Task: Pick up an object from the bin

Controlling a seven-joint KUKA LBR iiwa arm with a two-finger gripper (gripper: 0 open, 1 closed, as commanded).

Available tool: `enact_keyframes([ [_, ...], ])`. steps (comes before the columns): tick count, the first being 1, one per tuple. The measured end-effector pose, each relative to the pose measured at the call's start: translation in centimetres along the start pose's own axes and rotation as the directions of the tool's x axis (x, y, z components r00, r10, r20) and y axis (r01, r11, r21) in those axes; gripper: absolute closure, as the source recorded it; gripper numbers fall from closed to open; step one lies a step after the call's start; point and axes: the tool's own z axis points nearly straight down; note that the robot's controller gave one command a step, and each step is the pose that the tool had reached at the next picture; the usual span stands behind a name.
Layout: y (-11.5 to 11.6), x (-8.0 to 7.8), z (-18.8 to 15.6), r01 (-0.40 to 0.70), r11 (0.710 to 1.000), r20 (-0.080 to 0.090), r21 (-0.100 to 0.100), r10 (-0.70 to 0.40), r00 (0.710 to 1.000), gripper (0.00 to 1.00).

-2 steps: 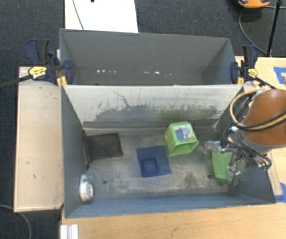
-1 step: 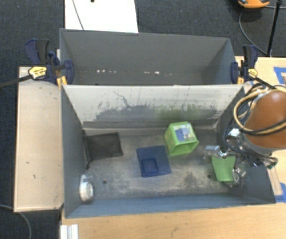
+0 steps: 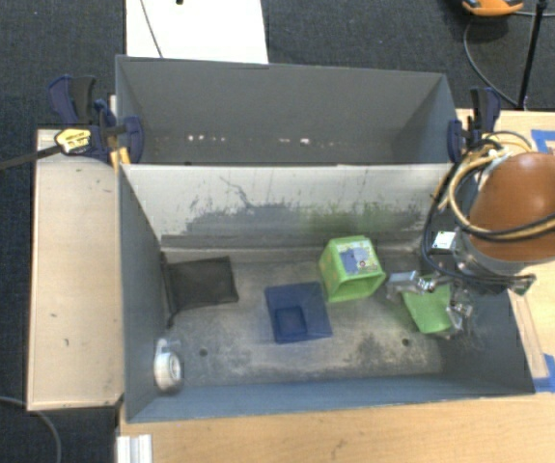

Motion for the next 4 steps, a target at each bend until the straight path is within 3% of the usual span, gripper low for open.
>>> enact_keyframes([
  [3, -0.4, -0.4, -1.1, 0.089, 0.996, 0.002, -0.007, -0.089, 0.996, 1.0],
  [4, 0.3, -0.1, -2.5, 0.36, 0.933, 0.014, 0.014, -0.361, 0.933, 1.0],
])
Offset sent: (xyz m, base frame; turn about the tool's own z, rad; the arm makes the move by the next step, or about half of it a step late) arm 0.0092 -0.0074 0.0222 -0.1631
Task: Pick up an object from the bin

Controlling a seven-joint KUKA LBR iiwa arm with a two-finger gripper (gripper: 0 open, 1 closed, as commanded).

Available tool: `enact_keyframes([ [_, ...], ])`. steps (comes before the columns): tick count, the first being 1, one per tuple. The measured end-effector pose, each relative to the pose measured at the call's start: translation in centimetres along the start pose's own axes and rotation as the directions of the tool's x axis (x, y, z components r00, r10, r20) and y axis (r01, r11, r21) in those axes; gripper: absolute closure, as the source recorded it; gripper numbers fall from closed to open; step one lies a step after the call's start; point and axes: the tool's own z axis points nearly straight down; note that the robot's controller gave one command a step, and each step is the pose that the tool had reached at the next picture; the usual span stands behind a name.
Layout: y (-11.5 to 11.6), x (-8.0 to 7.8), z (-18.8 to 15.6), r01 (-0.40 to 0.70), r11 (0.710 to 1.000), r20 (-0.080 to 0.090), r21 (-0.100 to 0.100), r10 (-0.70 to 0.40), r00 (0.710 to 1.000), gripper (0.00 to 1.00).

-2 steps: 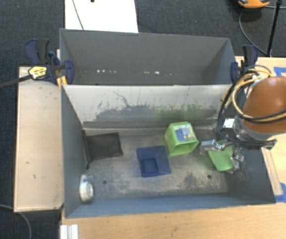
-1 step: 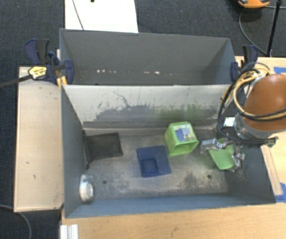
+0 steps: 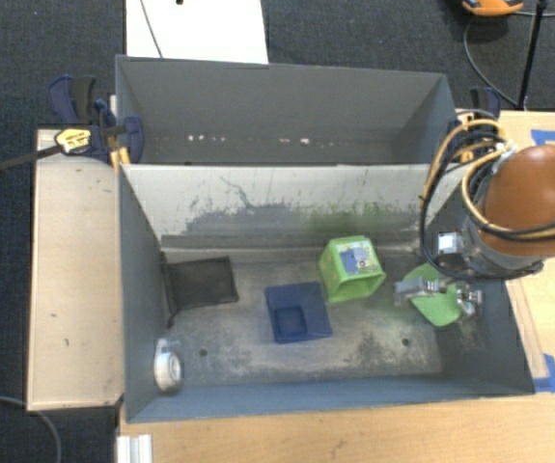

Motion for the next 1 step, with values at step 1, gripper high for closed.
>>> enact_keyframes([
  [1, 0.84, -0.04, -2.1, 0.25, 0.968, -0.001, -0.025, -0.25, 0.968, 1.0],
])
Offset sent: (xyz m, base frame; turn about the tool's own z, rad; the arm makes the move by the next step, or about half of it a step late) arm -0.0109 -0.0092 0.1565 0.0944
